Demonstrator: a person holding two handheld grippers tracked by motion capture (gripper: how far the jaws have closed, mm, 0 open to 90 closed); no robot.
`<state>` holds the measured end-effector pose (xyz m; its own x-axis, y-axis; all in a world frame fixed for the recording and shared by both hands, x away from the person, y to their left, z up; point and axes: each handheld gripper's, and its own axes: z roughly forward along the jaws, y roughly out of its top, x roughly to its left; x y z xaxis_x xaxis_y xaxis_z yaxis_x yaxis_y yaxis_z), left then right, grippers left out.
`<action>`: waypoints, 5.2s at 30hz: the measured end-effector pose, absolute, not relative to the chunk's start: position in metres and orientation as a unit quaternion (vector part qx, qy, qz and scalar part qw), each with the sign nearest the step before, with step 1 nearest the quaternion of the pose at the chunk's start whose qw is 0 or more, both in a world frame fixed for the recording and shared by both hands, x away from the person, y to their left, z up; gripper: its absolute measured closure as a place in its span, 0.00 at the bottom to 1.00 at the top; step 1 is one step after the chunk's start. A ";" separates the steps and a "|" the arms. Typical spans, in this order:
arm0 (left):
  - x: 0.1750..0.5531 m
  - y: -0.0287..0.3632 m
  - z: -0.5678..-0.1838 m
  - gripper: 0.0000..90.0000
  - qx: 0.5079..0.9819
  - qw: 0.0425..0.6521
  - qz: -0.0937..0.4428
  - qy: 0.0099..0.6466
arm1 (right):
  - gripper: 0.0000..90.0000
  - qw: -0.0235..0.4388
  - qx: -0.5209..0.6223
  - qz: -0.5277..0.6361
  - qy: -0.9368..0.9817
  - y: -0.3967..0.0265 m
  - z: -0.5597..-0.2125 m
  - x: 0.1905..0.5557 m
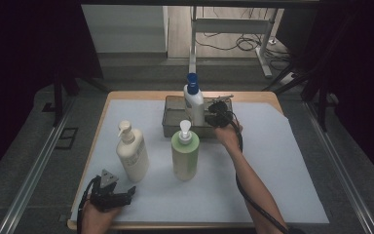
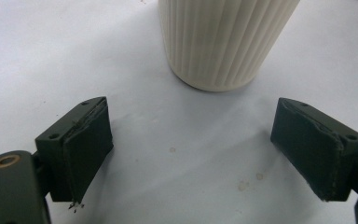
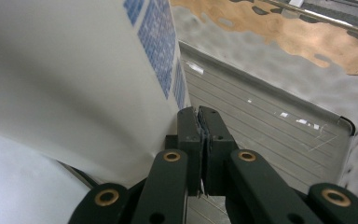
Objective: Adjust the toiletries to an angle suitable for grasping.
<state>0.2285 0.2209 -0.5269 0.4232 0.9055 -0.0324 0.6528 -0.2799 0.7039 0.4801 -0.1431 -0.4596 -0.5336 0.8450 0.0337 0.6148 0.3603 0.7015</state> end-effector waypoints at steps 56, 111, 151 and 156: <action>0.229 0.221 -0.527 0.13 0.777 0.329 0.192 0.502 | 0.98 0.146 0.448 0.328 0.819 -0.115 -0.464 0.492; 0.229 0.221 -0.527 0.13 0.777 0.329 0.191 0.502 | 0.99 0.103 0.456 0.313 0.827 -0.110 -0.469 0.502; 0.229 0.221 -0.527 0.13 0.777 0.329 0.191 0.502 | 0.99 0.090 0.435 0.329 0.833 -0.071 -0.469 0.503; 0.229 0.221 -0.527 0.13 0.777 0.329 0.191 0.502 | 0.99 0.089 0.425 0.335 0.836 -0.069 -0.470 0.503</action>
